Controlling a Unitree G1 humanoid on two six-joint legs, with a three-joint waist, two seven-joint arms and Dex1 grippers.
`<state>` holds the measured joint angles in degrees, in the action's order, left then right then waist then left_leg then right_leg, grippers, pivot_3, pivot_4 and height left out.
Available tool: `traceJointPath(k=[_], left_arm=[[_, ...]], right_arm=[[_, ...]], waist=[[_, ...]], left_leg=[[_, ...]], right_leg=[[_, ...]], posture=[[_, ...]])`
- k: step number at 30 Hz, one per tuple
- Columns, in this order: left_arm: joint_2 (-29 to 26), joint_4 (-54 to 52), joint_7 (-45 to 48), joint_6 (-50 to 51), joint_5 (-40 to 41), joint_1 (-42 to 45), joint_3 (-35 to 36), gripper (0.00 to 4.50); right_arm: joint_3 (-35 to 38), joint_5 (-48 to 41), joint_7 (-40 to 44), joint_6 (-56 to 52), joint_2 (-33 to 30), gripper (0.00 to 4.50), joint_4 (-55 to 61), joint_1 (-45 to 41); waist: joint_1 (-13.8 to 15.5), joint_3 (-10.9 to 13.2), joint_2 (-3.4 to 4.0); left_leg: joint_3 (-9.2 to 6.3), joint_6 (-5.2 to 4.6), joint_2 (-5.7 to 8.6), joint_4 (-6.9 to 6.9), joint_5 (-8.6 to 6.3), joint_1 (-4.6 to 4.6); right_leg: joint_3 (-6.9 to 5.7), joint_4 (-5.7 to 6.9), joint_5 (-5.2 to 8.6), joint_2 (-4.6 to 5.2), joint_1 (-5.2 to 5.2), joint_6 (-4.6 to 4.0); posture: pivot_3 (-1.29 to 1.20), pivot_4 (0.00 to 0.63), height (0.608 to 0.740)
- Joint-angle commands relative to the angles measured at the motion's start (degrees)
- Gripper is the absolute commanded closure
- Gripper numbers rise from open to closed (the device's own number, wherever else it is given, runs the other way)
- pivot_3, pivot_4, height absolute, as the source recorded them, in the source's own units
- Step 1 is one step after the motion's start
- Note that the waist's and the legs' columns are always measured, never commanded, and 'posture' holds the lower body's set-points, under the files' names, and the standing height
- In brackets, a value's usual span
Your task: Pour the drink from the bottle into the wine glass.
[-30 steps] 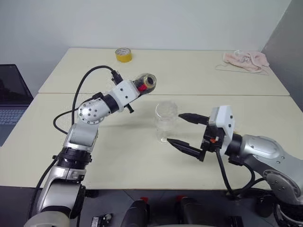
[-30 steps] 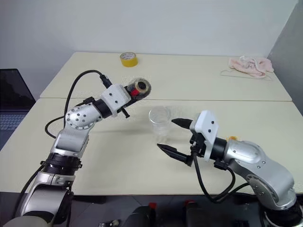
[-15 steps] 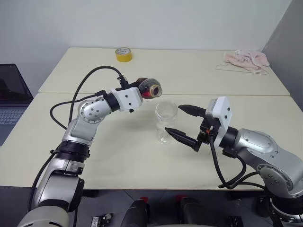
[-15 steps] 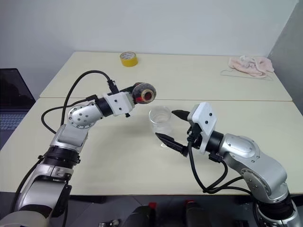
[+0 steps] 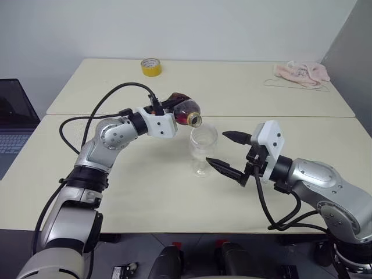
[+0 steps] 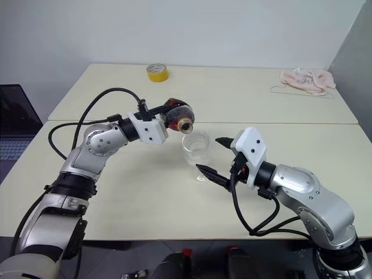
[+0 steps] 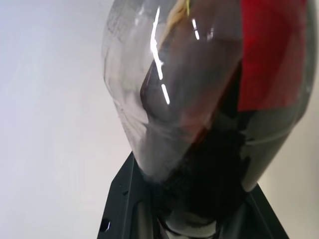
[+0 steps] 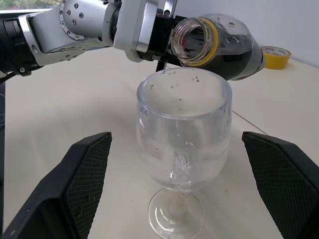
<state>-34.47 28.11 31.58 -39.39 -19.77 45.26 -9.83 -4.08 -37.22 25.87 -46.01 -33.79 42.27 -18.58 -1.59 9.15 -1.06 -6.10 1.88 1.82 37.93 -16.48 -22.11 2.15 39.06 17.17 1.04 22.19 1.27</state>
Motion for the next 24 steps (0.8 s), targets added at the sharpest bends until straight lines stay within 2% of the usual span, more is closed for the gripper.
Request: traceJointPath(k=[1, 24], left_arm=[[-0.84, -0.64, -2.81, -2.25, -0.94, 2.76, 0.36, 3.74], [-2.00, 0.73, -9.54, -7.18, -6.52, 6.09, -0.53, 3.74]], right_arm=[[0.22, 0.08, -0.10, -0.06, 0.17, 0.00, 1.31, -0.63], [-0.34, 0.62, -0.13, -0.13, 0.63, 0.00, 1.90, 0.32]], waist=[[0.00, 0.00, 0.00], [-0.06, 0.00, 0.00]], left_leg=[[0.00, 0.00, 0.00, 0.00, 0.00, 0.00], [0.00, 0.00, 0.01, 0.01, 0.00, -0.01]], right_leg=[[0.00, 0.00, 0.00, 0.00, 0.00, 0.00], [0.00, 0.02, 0.00, 0.00, 0.01, 0.00]], posture=[[0.00, 0.150, 0.740], [0.00, 0.150, 0.740]])
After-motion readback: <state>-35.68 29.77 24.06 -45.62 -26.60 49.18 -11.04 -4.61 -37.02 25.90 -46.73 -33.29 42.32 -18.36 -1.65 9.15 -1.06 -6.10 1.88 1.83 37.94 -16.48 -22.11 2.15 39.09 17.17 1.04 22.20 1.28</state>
